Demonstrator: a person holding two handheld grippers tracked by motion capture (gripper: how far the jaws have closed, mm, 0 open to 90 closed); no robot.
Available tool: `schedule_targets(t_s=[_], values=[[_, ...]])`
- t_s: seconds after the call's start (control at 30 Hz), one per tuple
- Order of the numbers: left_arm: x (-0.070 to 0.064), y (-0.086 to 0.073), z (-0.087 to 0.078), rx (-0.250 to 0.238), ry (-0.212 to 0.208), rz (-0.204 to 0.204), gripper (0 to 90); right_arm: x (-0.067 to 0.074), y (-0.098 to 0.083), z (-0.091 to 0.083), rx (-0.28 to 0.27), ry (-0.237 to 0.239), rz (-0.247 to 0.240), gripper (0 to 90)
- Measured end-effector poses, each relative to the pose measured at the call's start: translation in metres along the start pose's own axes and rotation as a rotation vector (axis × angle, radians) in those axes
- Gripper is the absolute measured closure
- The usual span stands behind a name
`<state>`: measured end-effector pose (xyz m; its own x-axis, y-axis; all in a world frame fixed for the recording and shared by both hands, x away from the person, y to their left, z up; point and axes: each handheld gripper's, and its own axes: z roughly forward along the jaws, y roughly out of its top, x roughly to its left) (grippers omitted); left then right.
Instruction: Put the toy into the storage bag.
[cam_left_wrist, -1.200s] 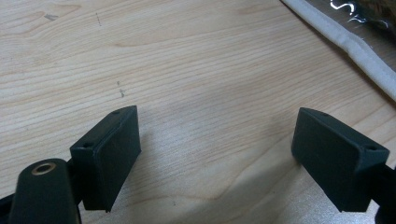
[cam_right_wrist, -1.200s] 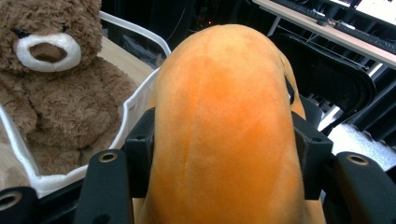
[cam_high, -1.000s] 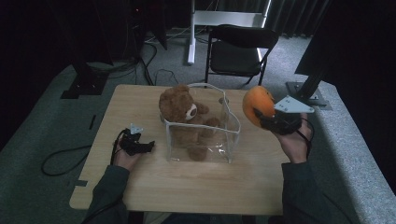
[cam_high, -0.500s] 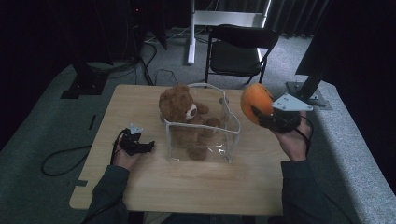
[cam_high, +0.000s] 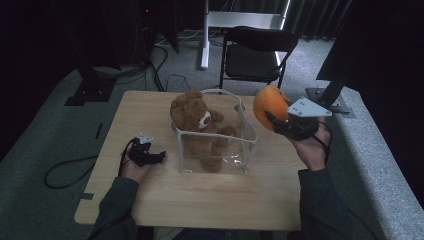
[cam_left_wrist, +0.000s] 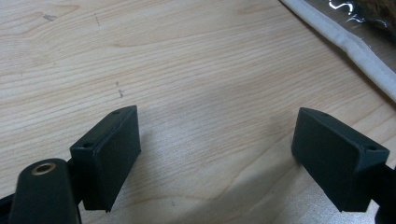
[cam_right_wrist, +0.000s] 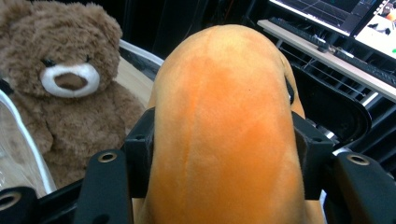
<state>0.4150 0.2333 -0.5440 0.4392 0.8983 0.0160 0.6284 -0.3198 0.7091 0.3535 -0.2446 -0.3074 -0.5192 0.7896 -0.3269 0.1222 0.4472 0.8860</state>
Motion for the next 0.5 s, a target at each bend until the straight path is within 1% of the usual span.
schedule_targets(t_s=[0.13, 0.17, 0.23, 0.5], values=[[0.000, 0.000, 0.000, -0.001, 0.001, 0.000, 16.1, 0.002, 0.003, 0.000, -0.014, 0.004, 0.004, 39.4], [0.000, 0.000, 0.000, 0.000, 0.000, 0.000, 16.0, 0.002, 0.005, 0.000, -0.019, 0.005, -0.003, 39.4], [0.000, 0.000, 0.000, -0.001, 0.000, -0.001, 16.0, 0.003, 0.007, 0.000, -0.023, 0.009, -0.002, 39.4], [0.000, 0.000, 0.000, -0.001, 0.000, -0.001, 16.1, 0.009, 0.014, 0.002, -0.040, 0.022, -0.023, 39.4]])
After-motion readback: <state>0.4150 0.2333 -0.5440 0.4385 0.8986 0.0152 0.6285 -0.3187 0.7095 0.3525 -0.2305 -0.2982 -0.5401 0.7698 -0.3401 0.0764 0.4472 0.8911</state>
